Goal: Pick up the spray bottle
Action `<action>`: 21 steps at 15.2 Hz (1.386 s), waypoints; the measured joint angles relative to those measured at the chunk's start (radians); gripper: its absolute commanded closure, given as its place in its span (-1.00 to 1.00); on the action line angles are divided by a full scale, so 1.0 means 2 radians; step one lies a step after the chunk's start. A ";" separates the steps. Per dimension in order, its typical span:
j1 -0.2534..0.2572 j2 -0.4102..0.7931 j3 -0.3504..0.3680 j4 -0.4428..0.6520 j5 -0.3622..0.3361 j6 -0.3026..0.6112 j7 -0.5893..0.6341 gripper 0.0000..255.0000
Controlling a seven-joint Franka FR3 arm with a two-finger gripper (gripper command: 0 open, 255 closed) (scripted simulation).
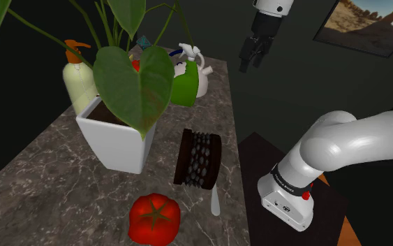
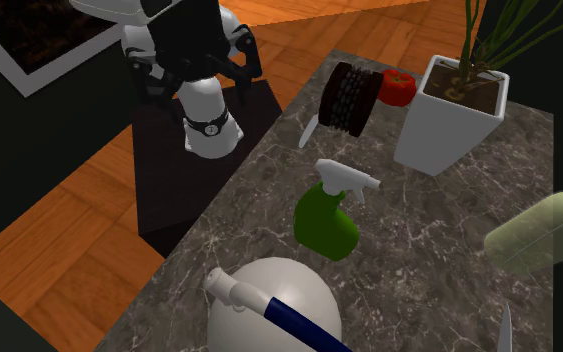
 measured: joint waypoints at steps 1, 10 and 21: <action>0.000 0.000 0.000 0.000 0.000 0.000 0.000 -1.00; 0.046 0.126 0.003 0.105 0.018 0.044 -0.080 -1.00; 0.080 0.230 0.015 0.188 0.036 0.084 -0.149 -1.00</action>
